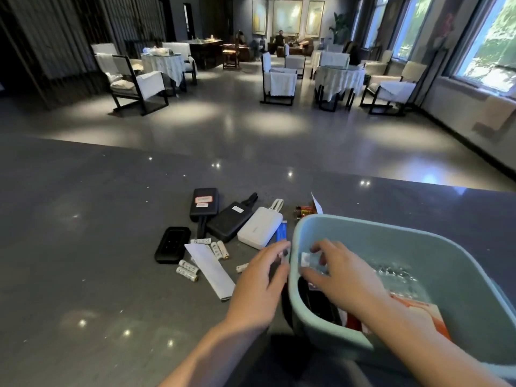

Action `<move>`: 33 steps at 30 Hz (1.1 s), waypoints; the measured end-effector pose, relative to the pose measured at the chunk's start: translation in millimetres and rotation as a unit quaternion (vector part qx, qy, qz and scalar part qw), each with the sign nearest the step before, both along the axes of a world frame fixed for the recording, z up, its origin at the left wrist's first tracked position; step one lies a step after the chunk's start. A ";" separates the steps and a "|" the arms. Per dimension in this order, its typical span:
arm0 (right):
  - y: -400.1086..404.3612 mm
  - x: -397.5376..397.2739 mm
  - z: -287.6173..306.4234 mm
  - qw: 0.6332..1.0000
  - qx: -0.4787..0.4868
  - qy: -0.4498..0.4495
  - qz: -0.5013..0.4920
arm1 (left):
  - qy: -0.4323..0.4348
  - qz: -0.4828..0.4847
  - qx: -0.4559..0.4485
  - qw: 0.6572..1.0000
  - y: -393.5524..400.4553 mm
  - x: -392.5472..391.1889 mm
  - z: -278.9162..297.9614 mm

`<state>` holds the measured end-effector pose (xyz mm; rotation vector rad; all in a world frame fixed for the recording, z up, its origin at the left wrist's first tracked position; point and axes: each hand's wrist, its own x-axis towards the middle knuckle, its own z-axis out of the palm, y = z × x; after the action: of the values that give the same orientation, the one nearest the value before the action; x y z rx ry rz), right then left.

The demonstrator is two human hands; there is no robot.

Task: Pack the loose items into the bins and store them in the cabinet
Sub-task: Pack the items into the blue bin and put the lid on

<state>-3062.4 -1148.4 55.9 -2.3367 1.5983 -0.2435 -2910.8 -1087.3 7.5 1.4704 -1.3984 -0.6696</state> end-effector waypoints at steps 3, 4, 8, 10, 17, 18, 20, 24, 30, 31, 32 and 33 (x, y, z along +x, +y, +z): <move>20.6 28.4 20.5 0.979 -0.079 -0.186 0.035 | 0.065 0.098 -0.011 0.993 16.4 34.5 -11.8; 29.4 41.2 26.0 0.970 -0.092 -0.217 0.059 | 0.075 0.143 -0.012 0.987 22.4 47.8 -15.7; 51.1 98.2 6.0 0.968 -0.032 -0.199 0.151 | 0.047 0.254 -0.010 0.966 40.6 105.6 -31.5; 49.3 122.4 -20.0 0.974 0.006 -0.171 0.147 | 0.001 0.255 0.006 0.967 45.6 130.8 -39.6; 18.7 150.9 -81.1 0.990 0.001 -0.135 -0.029 | -0.178 0.216 0.121 0.953 42.3 157.2 -53.8; 14.7 150.8 -84.7 0.992 -0.008 -0.113 -0.055 | -0.191 0.204 0.129 0.951 39.1 156.1 -54.3; 9.8 149.6 -90.1 0.993 -0.005 -0.076 -0.089 | -0.213 0.193 0.152 0.946 31.8 154.9 -54.7; 6.9 146.6 -98.7 0.994 -0.009 -0.044 -0.096 | -0.205 0.203 0.134 0.948 19.6 158.1 -62.9; 5.5 145.8 -101.1 0.991 -0.006 -0.101 -0.086 | -0.269 0.193 0.098 0.938 13.9 155.2 -73.7; 6.6 145.8 -100.8 0.990 -0.006 -0.113 -0.084 | -0.274 0.193 0.090 0.938 14.3 155.0 -75.8; 8.0 145.8 -100.5 0.988 -0.008 -0.126 -0.084 | -0.271 0.193 0.084 0.939 14.8 155.5 -77.5; 9.6 145.7 -99.7 0.987 -0.011 -0.135 -0.082 | -0.265 0.194 0.081 0.941 15.1 156.3 -78.6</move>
<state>-2916.6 -1138.8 -43.8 -2.0807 1.6568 -0.5909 -2754.5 -1072.1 -71.1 2.0939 -1.3980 -0.1358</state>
